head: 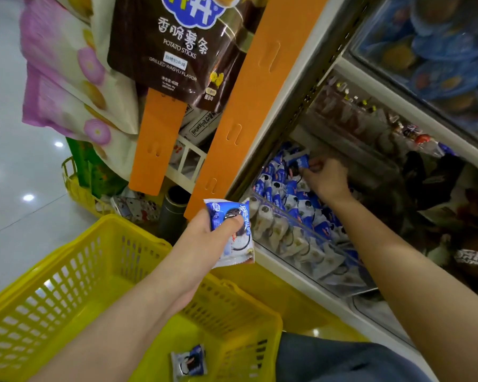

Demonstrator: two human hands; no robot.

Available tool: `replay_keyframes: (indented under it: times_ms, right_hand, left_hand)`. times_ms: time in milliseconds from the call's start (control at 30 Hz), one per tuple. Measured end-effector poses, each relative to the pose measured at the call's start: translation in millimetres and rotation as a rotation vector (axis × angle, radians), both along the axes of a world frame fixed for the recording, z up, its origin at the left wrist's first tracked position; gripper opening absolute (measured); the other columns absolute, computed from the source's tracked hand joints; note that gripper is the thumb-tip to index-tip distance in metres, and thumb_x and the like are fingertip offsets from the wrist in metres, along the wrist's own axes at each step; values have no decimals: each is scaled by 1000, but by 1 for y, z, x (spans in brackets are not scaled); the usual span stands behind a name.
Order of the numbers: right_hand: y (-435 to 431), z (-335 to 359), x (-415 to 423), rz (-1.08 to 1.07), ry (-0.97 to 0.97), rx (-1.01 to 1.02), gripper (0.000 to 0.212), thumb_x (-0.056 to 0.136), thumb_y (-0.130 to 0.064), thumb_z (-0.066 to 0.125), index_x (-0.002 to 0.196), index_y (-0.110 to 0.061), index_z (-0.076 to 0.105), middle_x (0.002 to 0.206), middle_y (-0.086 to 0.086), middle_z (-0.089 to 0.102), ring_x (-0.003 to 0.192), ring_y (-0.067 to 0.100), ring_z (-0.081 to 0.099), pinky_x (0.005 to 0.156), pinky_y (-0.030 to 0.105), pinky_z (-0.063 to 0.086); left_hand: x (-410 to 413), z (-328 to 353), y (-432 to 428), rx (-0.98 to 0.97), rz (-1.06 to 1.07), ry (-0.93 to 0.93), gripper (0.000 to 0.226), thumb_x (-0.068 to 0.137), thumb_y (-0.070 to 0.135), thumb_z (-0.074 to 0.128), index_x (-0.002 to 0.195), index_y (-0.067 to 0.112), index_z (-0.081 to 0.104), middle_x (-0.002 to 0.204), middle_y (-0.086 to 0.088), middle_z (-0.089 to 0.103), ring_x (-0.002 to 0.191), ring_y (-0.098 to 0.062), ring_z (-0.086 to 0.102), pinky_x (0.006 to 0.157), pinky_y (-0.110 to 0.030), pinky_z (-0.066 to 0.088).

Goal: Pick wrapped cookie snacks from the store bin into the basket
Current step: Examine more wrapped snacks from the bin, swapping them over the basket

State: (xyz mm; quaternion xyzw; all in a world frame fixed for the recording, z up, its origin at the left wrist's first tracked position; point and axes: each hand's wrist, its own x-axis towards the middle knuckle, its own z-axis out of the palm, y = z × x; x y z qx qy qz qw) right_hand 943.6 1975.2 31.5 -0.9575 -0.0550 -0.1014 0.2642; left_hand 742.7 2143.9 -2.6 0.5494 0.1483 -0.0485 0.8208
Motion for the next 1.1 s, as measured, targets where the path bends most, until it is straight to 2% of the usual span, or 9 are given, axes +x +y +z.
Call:
replay_keyframes:
  times_ms: [133,267,367,433,600,667,867,967,1100]
  right_hand:
    - [5,5,10,7,135,-43,22,86,-20,64,103,-8,57,95,12,60,87,25,57,81,39,49]
    - [12,7,19,5,208,-129,17,85,-19,65,92,-13,51,89,10,58,82,23,57,79,39,51]
    - [8,11,23,9,267,-172,17,85,-17,65,93,-12,51,78,5,57,66,17,59,65,32,54]
    - [5,12,25,6,287,-193,15,85,-15,64,91,-13,50,73,3,55,61,14,58,64,31,55]
    - [10,7,30,37,256,-192,17,85,-20,65,94,-14,51,74,2,56,65,16,58,72,35,53]
    - [14,5,32,18,217,-153,19,86,-24,64,99,-13,53,77,3,58,72,19,58,73,36,51]
    - [14,-8,33,3,97,-77,36,91,-27,58,119,-6,51,113,16,59,99,27,57,76,28,40]
    - [8,-5,32,28,53,-49,35,91,-27,57,119,-7,52,114,14,59,98,23,54,74,25,36]
    - [-2,10,31,126,16,-72,31,90,-24,59,117,-12,53,106,5,57,92,16,53,73,27,39]
  left_hand:
    - [6,1,-4,8,-18,-22,28,91,25,54,119,18,54,108,-4,68,93,-15,68,87,-37,54]
    - [11,1,-3,19,-15,-12,27,92,25,54,118,20,53,109,-1,68,94,-13,67,88,-35,54]
    - [12,1,-1,27,-14,-6,26,92,24,54,117,21,53,108,-1,68,95,-13,67,87,-33,54]
    - [12,0,-1,34,-19,-4,27,92,25,54,119,22,52,110,-1,68,96,-15,67,89,-36,53]
    - [14,0,-2,48,-36,21,31,90,28,55,120,21,50,111,-2,67,96,-16,67,90,-40,53]
    - [14,1,-2,53,-48,26,31,91,29,55,121,22,50,111,-2,67,96,-16,67,90,-39,53]
    - [14,1,-1,52,-51,33,31,90,28,56,120,22,50,110,-1,67,95,-14,67,85,-31,54]
    - [14,1,-1,51,-59,25,34,90,28,55,123,22,48,112,-2,66,97,-15,67,86,-32,54]
    - [14,-1,0,46,-61,23,34,90,28,55,123,22,48,112,-2,66,97,-14,67,85,-32,54]
